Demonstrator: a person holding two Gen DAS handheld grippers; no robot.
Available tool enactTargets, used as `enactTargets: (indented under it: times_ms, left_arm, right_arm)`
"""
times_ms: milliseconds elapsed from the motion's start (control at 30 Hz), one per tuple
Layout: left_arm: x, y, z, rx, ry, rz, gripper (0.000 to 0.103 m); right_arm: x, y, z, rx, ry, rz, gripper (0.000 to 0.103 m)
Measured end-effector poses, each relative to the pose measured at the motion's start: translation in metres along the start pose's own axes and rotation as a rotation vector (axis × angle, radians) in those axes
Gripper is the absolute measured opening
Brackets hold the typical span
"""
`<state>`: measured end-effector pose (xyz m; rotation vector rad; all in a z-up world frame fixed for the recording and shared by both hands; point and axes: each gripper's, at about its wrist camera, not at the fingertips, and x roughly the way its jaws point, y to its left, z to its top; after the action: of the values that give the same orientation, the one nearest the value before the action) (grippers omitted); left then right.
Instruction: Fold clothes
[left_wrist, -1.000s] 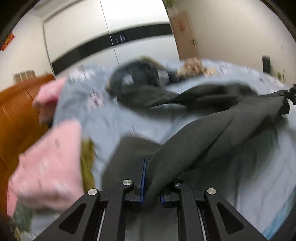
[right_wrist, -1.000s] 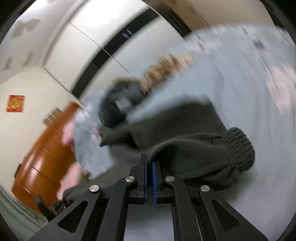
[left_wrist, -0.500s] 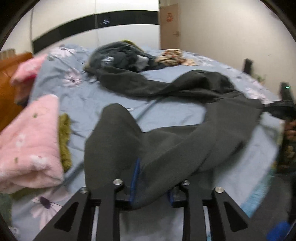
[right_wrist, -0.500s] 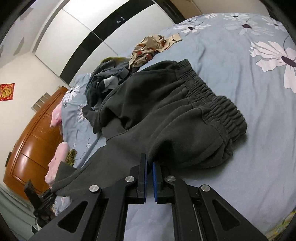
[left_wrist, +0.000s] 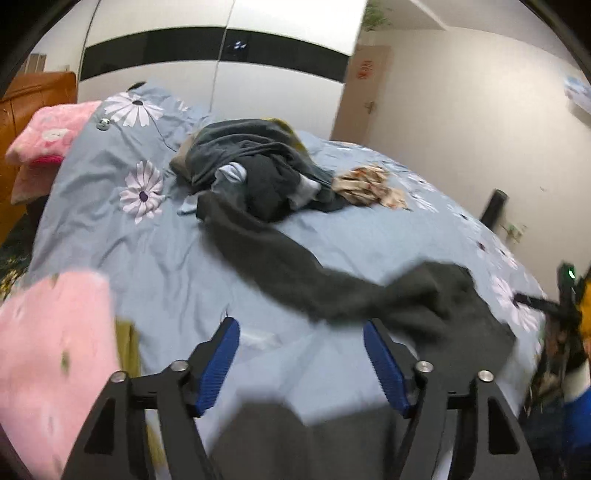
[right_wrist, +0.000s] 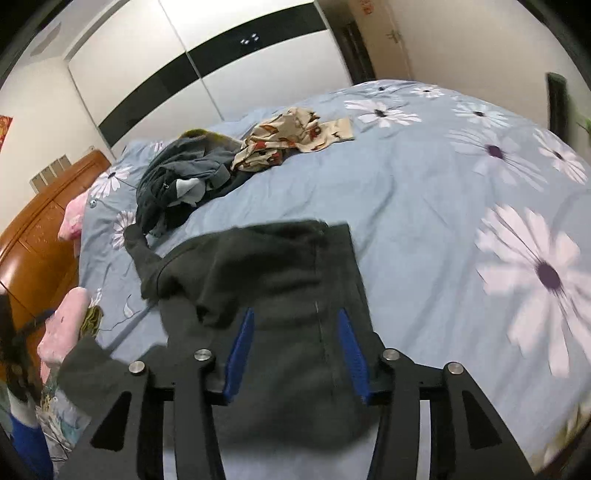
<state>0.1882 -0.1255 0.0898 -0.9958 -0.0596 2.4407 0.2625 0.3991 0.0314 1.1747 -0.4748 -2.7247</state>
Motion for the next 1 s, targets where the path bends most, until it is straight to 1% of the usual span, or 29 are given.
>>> enactTargets:
  times_ms: [67, 133, 167, 200, 233, 300, 367, 467, 500, 533, 567, 600, 633, 667, 733, 767, 800, 833, 867, 933, 1000]
  left_arm:
    - [0.049, 0.026, 0.022, -0.113, 0.055, 0.011, 0.075]
    - [0.097, 0.053, 0.044, -0.228, 0.110, 0.020, 0.075]
    - [0.122, 0.068, 0.046, -0.306, 0.134, 0.015, 0.075]
    - [0.147, 0.084, 0.044, -0.393, 0.153, 0.011, 0.075]
    - [0.166, 0.095, 0.040, -0.453, 0.164, 0.012, 0.073]
    - [0.198, 0.107, 0.032, -0.530, 0.166, 0.011, 0.073]
    - [0.222, 0.111, 0.025, -0.553, 0.190, 0.009, 0.073]
    - [0.231, 0.109, 0.021, -0.579, 0.162, -0.044, 0.072]
    - [0.234, 0.108, 0.019, -0.587, 0.152, -0.062, 0.065]
    - [0.237, 0.107, 0.018, -0.596, 0.142, -0.080, 0.050]
    - [0.238, 0.108, 0.015, -0.618, 0.144, -0.102, 0.040]
    - [0.238, 0.109, 0.012, -0.641, 0.146, -0.124, 0.022]
    - [0.238, 0.110, 0.009, -0.661, 0.147, -0.132, 0.009]
    - [0.233, 0.110, 0.007, -0.674, 0.128, -0.133, 0.006]
    - [0.221, 0.109, 0.003, -0.695, 0.086, -0.129, 0.004]
    - [0.213, 0.109, 0.001, -0.704, 0.064, -0.125, 0.004]
    - [0.200, 0.107, 0.000, -0.709, 0.036, -0.132, 0.003]
    - [0.187, 0.106, 0.000, -0.713, 0.008, -0.141, 0.003]
    - [0.173, 0.104, 0.001, -0.705, -0.022, -0.151, 0.003]
    - [0.141, 0.098, 0.013, -0.671, -0.066, -0.147, 0.003]
    - [0.105, 0.086, 0.021, -0.625, -0.117, -0.138, 0.003]
  right_arm:
    - [0.028, 0.000, 0.015, -0.027, 0.029, -0.027, 0.049]
    - [0.051, -0.006, 0.023, -0.040, 0.053, -0.048, 0.049]
    - [0.061, -0.009, 0.026, -0.046, 0.064, -0.058, 0.049]
    - [0.070, -0.015, 0.028, -0.034, 0.072, -0.060, 0.049]
    - [0.078, -0.022, 0.028, -0.015, 0.079, -0.058, 0.049]
    - [0.089, -0.032, 0.028, 0.015, 0.089, -0.059, 0.049]
    - [0.098, -0.038, 0.029, 0.035, 0.099, -0.068, 0.050]
    - [0.111, -0.042, 0.031, 0.059, 0.117, -0.046, 0.050]
    - [0.115, -0.042, 0.031, 0.062, 0.121, -0.039, 0.050]
    - [0.117, -0.041, 0.032, 0.061, 0.120, -0.040, 0.050]
    - [0.120, -0.040, 0.033, 0.063, 0.116, -0.038, 0.050]
    - [0.121, -0.039, 0.033, 0.067, 0.112, -0.035, 0.050]
    - [0.121, -0.038, 0.033, 0.071, 0.108, -0.031, 0.050]
    - [0.121, -0.037, 0.034, 0.074, 0.104, -0.028, 0.048]
    - [0.118, -0.034, 0.033, 0.082, 0.096, -0.033, 0.023]
    - [0.113, -0.033, 0.032, 0.097, 0.089, -0.030, 0.022]
    - [0.108, -0.034, 0.031, 0.110, 0.077, -0.021, 0.013]
    - [0.098, -0.033, 0.031, 0.123, 0.052, -0.002, 0.009]
    - [0.089, -0.032, 0.030, 0.131, 0.028, 0.015, 0.009]
    - [0.071, -0.028, 0.031, 0.134, -0.016, 0.041, 0.008]
    - [0.054, -0.020, 0.033, 0.111, -0.055, 0.056, 0.008]
